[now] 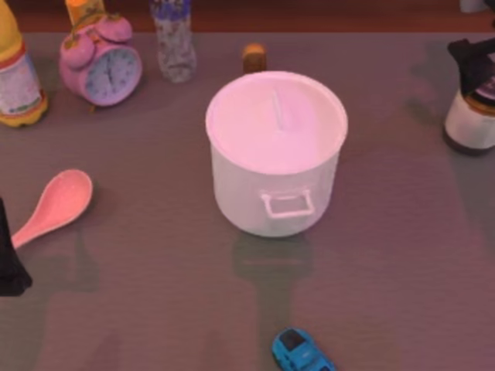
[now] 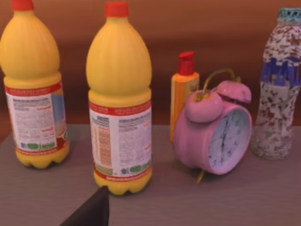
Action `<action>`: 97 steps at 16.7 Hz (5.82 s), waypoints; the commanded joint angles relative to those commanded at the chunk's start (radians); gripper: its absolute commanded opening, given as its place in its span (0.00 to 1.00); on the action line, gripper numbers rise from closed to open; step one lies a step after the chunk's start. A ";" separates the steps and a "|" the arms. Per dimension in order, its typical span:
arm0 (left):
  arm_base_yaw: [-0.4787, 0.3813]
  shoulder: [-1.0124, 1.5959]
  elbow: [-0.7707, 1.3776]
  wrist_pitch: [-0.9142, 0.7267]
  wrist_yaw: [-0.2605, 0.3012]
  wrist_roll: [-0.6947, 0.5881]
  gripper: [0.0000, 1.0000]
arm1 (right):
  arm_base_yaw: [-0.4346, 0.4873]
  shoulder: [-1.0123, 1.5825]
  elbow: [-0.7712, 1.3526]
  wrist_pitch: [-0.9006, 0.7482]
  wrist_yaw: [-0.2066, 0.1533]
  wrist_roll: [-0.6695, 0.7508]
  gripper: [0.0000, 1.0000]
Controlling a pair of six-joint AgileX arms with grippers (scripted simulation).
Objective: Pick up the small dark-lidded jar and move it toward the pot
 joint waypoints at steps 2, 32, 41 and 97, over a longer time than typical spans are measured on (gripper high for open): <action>0.000 0.000 0.000 0.000 0.000 0.000 1.00 | 0.003 -0.004 -0.017 0.016 -0.001 -0.002 1.00; 0.000 0.000 0.000 0.000 0.000 0.000 1.00 | 0.011 -0.049 -0.291 0.243 -0.001 0.003 0.00; 0.000 0.000 0.000 0.000 0.000 0.000 1.00 | 0.011 -0.165 -0.407 0.236 -0.004 0.004 0.00; 0.000 0.000 0.000 0.000 0.000 0.000 1.00 | 0.304 -0.464 -1.021 0.556 0.052 0.642 0.83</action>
